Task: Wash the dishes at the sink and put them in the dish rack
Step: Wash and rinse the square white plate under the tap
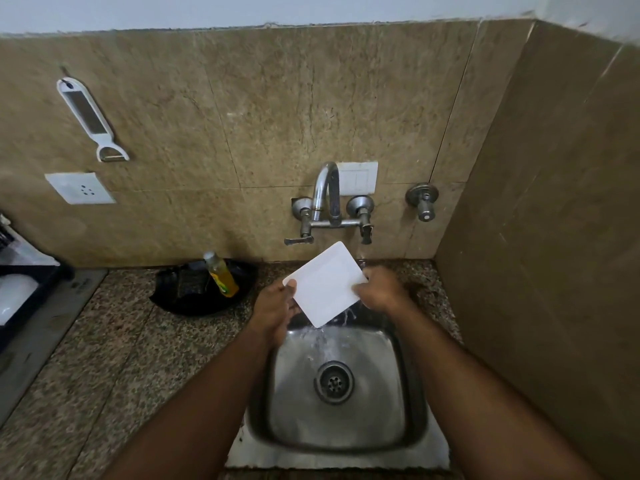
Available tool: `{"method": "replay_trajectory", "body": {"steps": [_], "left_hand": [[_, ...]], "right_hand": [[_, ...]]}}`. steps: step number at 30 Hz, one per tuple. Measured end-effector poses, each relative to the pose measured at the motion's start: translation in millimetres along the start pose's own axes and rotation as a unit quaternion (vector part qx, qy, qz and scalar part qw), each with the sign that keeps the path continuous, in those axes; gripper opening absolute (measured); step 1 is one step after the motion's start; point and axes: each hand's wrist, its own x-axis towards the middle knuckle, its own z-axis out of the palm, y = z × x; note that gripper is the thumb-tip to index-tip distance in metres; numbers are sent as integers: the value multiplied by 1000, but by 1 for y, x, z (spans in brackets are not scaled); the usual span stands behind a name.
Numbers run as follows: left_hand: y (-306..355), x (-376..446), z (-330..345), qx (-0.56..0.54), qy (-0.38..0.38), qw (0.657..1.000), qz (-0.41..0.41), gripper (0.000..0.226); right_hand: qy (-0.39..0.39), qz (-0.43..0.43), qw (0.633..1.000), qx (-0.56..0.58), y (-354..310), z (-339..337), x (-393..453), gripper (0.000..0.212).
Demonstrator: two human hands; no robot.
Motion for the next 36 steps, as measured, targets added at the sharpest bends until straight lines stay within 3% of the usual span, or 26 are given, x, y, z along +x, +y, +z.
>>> {"method": "replay_trajectory", "body": {"steps": [1, 4, 12, 18, 36], "left_hand": [[1, 0, -1, 2, -3, 1000, 10, 23], [2, -2, -5, 21, -1, 999, 39, 18], [7, -4, -13, 121, 35, 981, 148, 16], [22, -5, -18, 176, 16, 960, 216, 16], [67, -28, -6, 153, -3, 941, 300, 15]], "right_hand": [[2, -3, 1000, 18, 1, 1, -2, 13], [21, -18, 998, 58, 0, -1, -4, 19], [122, -140, 982, -38, -15, -21, -12, 15], [139, -157, 978, 4, -14, -28, -22, 24], [192, -214, 958, 6, -41, -65, -37, 30]]}}
